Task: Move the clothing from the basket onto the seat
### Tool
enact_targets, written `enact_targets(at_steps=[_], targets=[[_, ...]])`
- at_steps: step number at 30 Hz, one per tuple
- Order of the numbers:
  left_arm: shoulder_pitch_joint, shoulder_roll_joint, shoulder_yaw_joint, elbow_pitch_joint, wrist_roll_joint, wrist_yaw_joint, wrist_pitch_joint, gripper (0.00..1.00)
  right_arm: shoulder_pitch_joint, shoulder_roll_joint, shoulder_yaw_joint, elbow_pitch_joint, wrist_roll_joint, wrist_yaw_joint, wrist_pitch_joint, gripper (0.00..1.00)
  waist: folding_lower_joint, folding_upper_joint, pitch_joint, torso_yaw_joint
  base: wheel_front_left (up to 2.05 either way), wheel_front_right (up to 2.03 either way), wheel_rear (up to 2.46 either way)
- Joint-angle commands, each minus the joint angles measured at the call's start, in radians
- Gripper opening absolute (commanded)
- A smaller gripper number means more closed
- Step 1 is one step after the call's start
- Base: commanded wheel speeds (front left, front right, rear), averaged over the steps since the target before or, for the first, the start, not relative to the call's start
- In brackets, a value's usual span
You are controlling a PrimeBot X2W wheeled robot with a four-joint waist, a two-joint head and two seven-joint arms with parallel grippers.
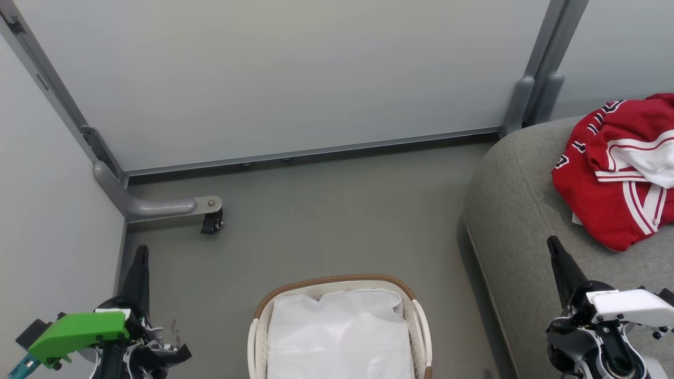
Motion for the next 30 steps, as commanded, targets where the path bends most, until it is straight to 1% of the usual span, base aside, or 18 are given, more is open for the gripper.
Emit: enact_targets(at_steps=[1,30], targets=[[-0.010,0.002,0.004,-0.001,0.004,-0.006,0.001,0.00,-0.008,-0.006,-0.002,-0.003,0.003,0.000,0.001,0.00,0.0000,0.0000,0.000,0.000,0.00,0.00,0.00],[-0.011,0.000,0.006,-0.001,0.006,-0.006,0.003,0.00,-0.008,-0.006,-0.002,-0.003,0.004,0.000,0.001,0.00,0.0000,0.0000,0.000,0.000,0.00,0.00,0.00]])
